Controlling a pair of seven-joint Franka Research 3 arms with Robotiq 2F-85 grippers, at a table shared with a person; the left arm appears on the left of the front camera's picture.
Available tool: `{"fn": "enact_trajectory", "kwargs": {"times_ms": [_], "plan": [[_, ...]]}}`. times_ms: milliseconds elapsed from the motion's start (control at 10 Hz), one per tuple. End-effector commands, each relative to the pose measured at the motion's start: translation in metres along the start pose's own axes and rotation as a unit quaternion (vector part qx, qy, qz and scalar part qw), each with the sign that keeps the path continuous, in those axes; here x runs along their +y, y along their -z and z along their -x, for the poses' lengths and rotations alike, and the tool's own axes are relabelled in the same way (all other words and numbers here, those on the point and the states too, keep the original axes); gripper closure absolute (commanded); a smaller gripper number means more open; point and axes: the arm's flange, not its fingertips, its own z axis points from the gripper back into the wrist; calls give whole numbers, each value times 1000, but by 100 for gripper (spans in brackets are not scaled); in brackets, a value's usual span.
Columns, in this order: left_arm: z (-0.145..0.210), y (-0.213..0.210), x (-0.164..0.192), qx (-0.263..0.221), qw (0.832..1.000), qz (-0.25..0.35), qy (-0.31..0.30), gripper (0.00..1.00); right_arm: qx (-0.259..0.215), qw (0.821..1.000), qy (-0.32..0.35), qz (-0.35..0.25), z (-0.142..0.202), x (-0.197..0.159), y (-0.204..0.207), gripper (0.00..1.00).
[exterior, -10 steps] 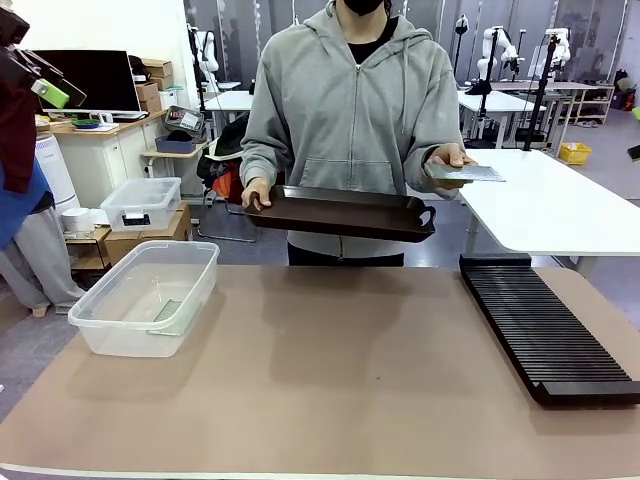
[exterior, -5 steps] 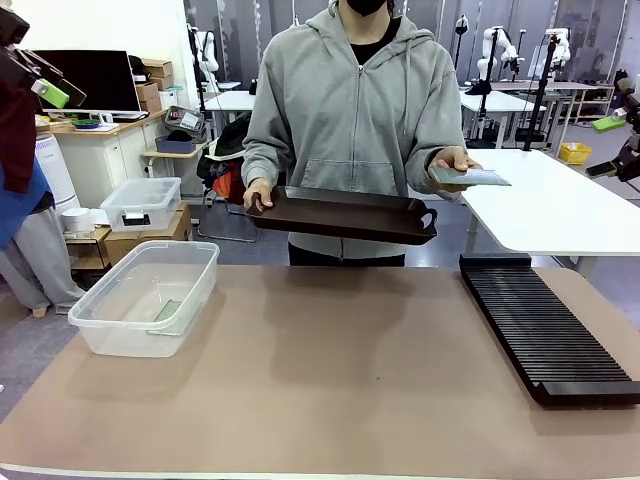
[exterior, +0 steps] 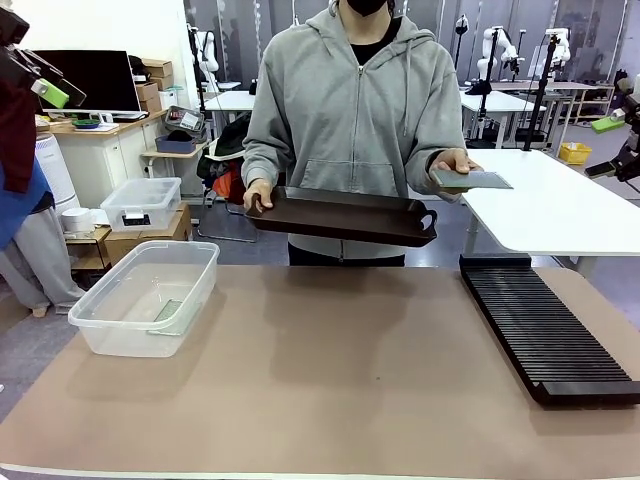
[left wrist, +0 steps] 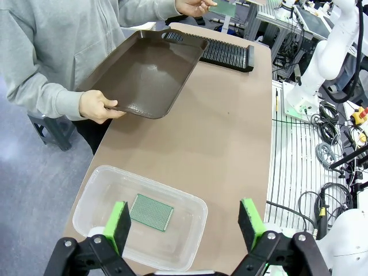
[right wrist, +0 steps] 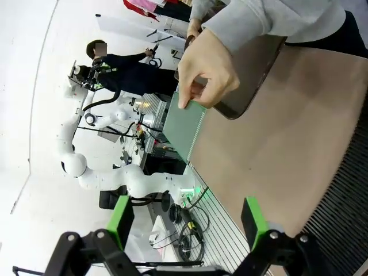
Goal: Sort PCBs into racks and boxes based on the side picked up.
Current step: Pick up the Blank PCB handed by the Human.
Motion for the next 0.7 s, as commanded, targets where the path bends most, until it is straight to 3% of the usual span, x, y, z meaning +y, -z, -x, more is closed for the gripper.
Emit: {"fn": "enact_trajectory", "kwargs": {"times_ms": [0, 200, 600], "plan": [[1, 1, -2, -2, 1000, 2, 0, 0, 24, 998, 33, -48, -10, -12, 13, 0], [1, 1, -2, -2, 1000, 2, 0, 0, 62, 988, 61, -128, -34, -32, 27, 0], [1, 1, -2, -2, 1000, 2, 0, 0, 108, 976, 69, -177, -58, -60, 69, 0]]}}
